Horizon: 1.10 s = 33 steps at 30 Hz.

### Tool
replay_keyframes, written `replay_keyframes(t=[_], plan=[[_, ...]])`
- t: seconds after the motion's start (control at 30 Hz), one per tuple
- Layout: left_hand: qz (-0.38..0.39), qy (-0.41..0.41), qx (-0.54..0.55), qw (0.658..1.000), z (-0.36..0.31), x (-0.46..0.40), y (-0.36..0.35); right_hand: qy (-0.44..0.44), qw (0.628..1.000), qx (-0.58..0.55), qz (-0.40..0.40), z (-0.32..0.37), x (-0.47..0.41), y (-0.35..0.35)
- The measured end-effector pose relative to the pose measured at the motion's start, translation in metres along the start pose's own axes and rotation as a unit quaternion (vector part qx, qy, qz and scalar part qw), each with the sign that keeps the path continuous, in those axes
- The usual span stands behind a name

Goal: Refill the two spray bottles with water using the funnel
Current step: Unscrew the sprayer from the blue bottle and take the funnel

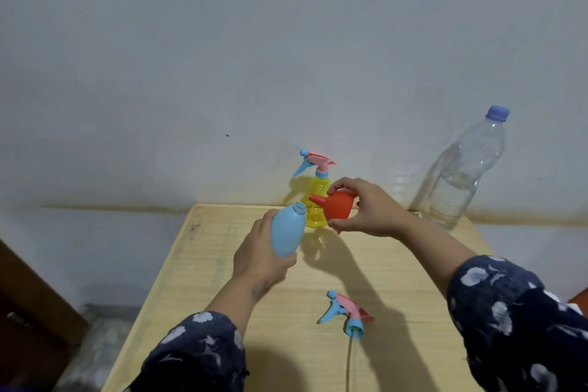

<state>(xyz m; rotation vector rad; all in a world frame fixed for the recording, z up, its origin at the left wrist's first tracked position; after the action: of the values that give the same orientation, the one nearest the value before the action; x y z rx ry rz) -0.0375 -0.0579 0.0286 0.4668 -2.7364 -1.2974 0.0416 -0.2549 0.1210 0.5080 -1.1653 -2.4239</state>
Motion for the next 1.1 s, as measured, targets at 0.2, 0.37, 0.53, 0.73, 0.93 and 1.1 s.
replay_keyframes(t=[0.2, 0.37, 0.53, 0.73, 0.93, 1.1], plan=[[-0.009, -0.058, -0.041, 0.997, 0.002, 0.001, 0.004, 0.026, 0.988, 0.132, 0.076, 0.017, -0.001, -0.001], [-0.026, -0.084, -0.066, 0.994, 0.001, 0.004, 0.008, 0.028, 0.978, 0.180, 0.102, 0.024, 0.000, -0.001], [-0.006, -0.090, -0.050, 0.995, 0.002, 0.006, 0.002, 0.030, 0.971, 0.204, 0.118, 0.030, 0.000, -0.001], [0.017, -0.068, 0.034, 0.997, -0.002, 0.014, -0.009, 0.014, 0.996, 0.064, 0.056, 0.032, 0.000, 0.001], [0.023, -0.017, 0.126, 0.992, -0.003, 0.025, -0.023, 0.001, 0.999, -0.033, 0.022, 0.034, 0.003, -0.010], [0.035, 0.042, 0.181, 0.982, 0.009, 0.035, -0.050, -0.012, 0.999, -0.028, 0.026, 0.040, 0.008, -0.035]])
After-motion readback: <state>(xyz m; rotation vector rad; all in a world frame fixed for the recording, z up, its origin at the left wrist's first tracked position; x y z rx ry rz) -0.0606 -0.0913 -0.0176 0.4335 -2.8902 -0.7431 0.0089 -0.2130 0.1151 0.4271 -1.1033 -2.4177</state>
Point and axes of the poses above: each hand's wrist, its own x-axis away from the middle knuckle, its own y-axis out of the back of the hand, z = x × y, the point moved 4 cm from there along -x, towards the middle knuckle, and after that the axes turned 1 degree about -z, right-handed, at the moved point
